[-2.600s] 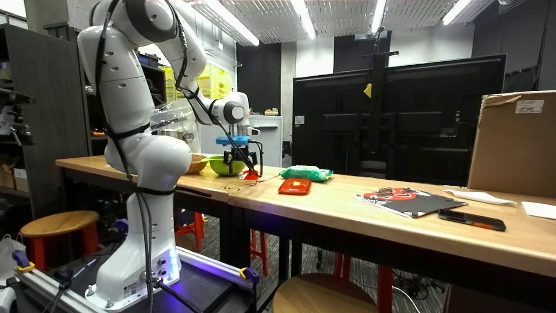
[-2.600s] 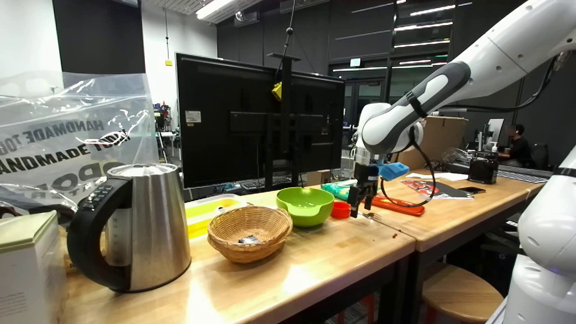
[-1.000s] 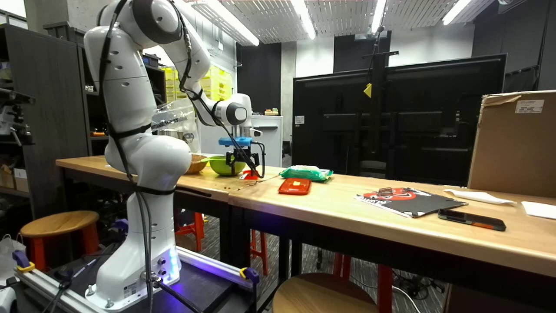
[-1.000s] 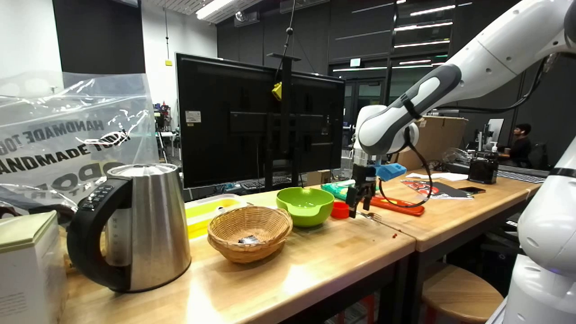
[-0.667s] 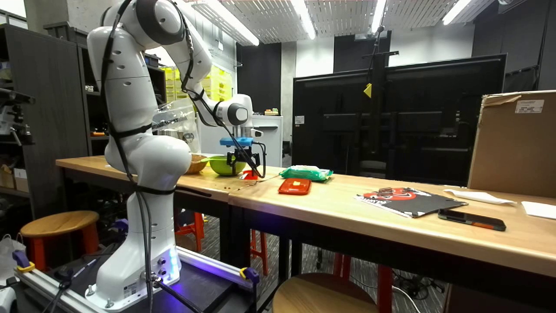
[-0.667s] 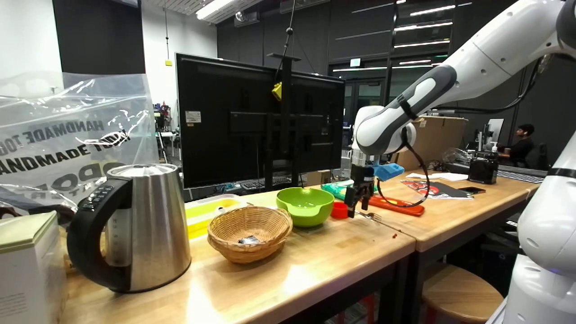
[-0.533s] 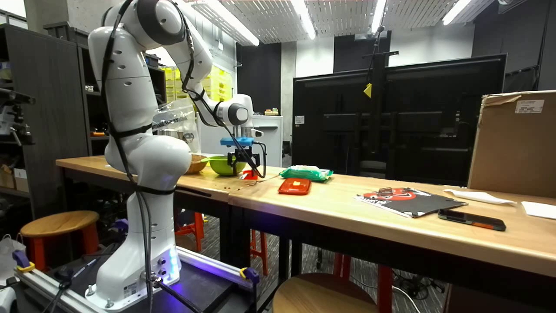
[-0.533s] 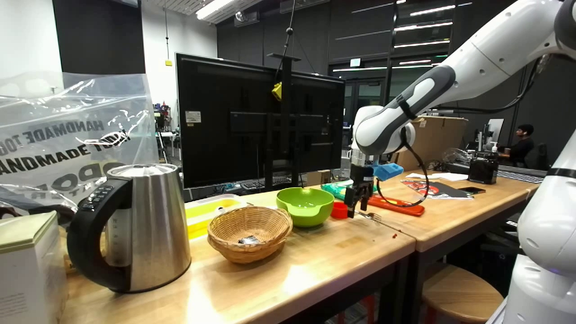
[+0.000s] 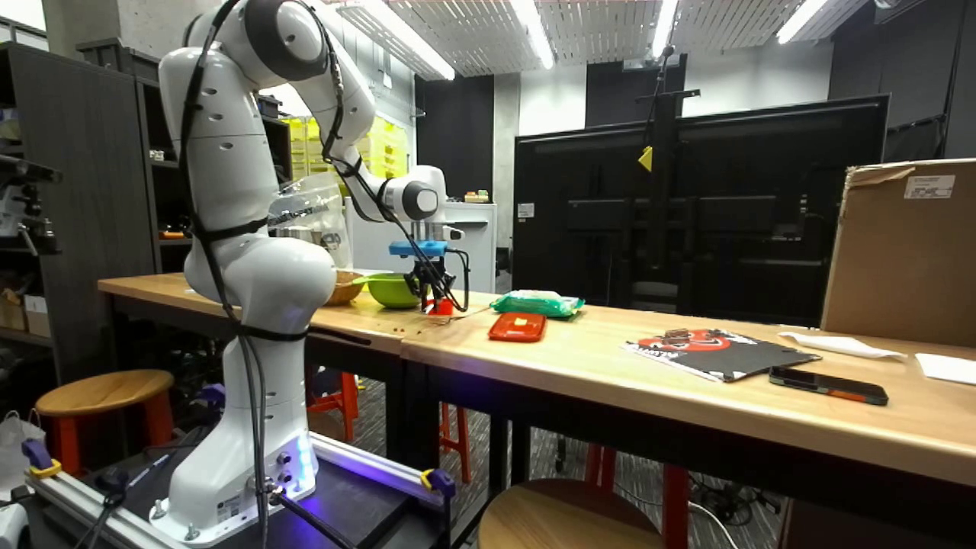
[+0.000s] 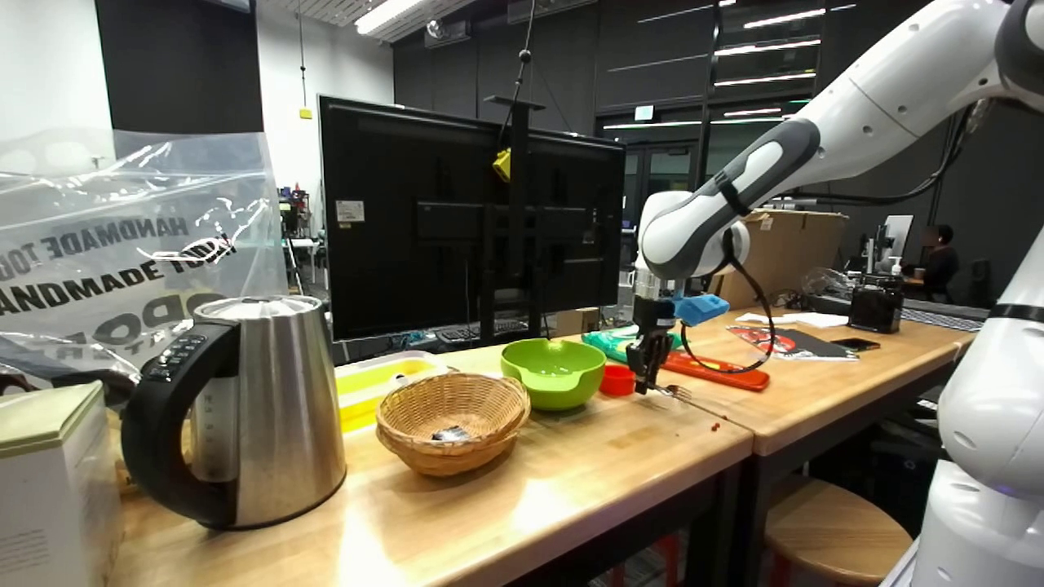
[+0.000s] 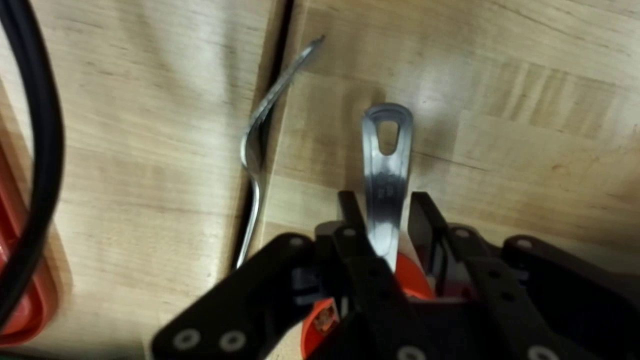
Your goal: Pour the contents in the orange cup into the green bowl
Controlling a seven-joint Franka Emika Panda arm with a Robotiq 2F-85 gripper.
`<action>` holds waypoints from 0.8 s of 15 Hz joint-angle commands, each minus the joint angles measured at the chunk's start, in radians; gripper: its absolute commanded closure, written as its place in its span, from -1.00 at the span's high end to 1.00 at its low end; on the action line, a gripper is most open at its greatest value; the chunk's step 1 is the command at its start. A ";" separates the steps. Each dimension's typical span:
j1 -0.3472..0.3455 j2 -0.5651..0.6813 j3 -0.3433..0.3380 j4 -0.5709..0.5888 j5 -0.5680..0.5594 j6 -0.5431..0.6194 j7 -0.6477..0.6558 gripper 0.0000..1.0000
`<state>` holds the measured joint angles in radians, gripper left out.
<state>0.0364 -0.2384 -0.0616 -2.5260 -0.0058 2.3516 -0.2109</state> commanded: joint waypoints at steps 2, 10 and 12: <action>-0.005 0.005 -0.003 0.015 0.027 -0.013 -0.032 -1.00; -0.009 -0.001 -0.004 0.013 0.025 -0.015 -0.030 -0.92; -0.011 -0.006 -0.002 0.013 0.020 -0.017 -0.024 -0.92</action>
<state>0.0324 -0.2383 -0.0618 -2.5253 -0.0037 2.3511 -0.2119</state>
